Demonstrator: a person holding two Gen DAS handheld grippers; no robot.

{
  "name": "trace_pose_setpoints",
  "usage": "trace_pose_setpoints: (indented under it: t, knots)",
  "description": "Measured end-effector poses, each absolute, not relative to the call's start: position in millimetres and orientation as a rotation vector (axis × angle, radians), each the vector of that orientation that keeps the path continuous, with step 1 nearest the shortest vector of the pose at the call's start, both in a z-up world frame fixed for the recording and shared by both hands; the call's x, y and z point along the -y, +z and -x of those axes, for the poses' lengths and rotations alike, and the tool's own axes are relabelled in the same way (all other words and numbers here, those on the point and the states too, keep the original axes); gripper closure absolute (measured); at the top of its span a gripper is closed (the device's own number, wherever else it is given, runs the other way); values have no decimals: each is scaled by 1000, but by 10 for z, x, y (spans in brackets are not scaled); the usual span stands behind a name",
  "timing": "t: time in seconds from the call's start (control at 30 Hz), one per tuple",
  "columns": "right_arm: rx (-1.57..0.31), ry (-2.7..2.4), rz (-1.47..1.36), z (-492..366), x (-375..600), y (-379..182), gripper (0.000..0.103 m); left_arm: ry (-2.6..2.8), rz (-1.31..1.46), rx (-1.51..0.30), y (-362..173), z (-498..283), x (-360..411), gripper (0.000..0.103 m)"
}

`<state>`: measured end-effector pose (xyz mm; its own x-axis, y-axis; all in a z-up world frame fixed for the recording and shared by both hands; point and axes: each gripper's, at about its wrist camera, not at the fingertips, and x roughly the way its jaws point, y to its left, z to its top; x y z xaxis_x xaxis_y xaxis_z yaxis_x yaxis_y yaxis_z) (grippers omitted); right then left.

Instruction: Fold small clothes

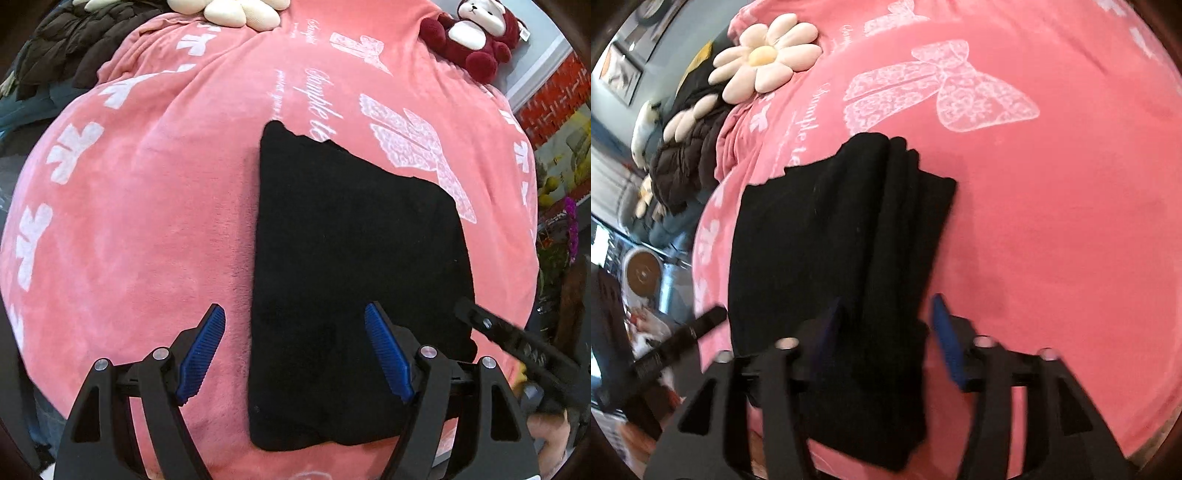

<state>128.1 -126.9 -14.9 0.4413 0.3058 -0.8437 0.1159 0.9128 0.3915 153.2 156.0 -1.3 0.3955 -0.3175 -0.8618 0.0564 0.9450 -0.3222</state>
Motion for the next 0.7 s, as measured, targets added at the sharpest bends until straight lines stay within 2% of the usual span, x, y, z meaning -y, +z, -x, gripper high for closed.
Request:
trace_pose_setpoints:
  t: [0.23,0.27,0.3,0.33,0.4,0.43,0.57,0.6,0.63,0.67,0.7]
  knots:
    - [-1103,133,-501,-1639,1219,-296,42,-263,308,-1139,-173,-1894,-1626,28]
    - [-1096,139,-500,-1671,1216,-298,52,-286,356,-1151,-223,-1977,-1662,31]
    - [-1095,167,-502,-1706,1195,-293,76,-319,412,-1165,-288,-2056,-1694,43]
    - [-1095,181,-501,-1727,1177,-255,80,-350,454,-1189,-356,-2139,-1709,63]
    - [-1039,205,-461,-1712,1135,-22,83,-371,450,-1171,-279,-2179,-1713,80]
    - [-993,227,-450,-1689,1121,147,84,-406,424,-1143,-148,-2176,-1692,83]
    - [-884,216,-390,-1792,1136,554,83,-450,348,-1014,351,-2237,-1597,82]
    - [-885,198,-395,-1894,1174,539,78,-444,337,-1001,408,-2290,-1567,80]
    - [-919,169,-378,-2021,1197,438,73,-413,309,-1003,418,-2378,-1518,69]
    - [-978,117,-333,-2146,1219,271,61,-375,270,-1011,375,-2451,-1466,54]
    - [-1030,61,-297,-2202,1262,125,59,-314,216,-1033,277,-2528,-1409,51]
